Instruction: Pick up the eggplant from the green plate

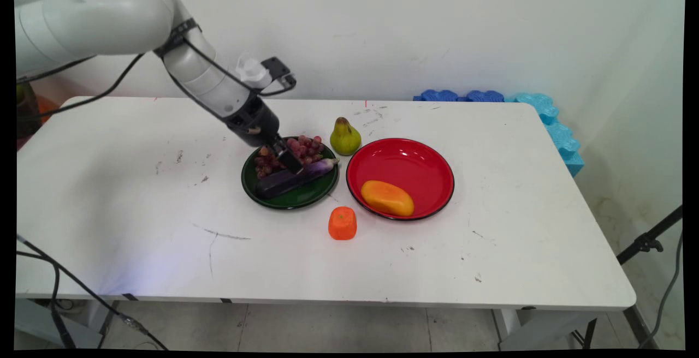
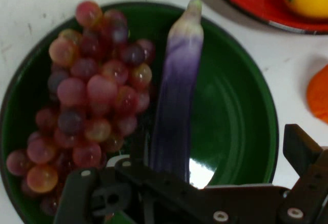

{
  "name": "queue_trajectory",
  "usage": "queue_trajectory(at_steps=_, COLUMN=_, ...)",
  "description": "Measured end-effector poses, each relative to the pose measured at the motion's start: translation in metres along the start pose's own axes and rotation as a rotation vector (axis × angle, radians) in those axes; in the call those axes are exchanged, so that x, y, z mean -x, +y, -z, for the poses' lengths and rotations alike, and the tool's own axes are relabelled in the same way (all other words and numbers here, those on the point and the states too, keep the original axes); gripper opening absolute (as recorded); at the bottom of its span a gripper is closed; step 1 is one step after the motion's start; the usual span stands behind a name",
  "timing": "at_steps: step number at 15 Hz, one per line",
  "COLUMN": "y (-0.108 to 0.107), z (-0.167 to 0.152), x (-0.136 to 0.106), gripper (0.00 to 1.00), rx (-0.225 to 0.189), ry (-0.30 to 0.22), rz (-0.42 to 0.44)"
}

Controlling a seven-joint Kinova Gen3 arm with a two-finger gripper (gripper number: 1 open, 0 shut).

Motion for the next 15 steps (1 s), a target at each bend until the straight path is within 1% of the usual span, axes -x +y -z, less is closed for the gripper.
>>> queue_trajectory(at_steps=6, y=-0.007, z=-0.026, x=0.025, gripper=1.00, rx=0.030, ry=-0.012, rz=-0.026)
queue_trajectory(at_steps=13, y=-0.018, z=-0.042, x=0.042, gripper=1.00, rx=0.017, ry=-0.008, rz=-0.098)
queue_trajectory(at_steps=14, y=-0.019, z=-0.043, x=0.043, gripper=0.00, rx=0.016, ry=-0.007, rz=-0.104)
queue_trajectory(at_steps=15, y=-0.019, z=-0.044, x=0.045, gripper=0.00, rx=0.015, ry=-0.006, rz=-0.110)
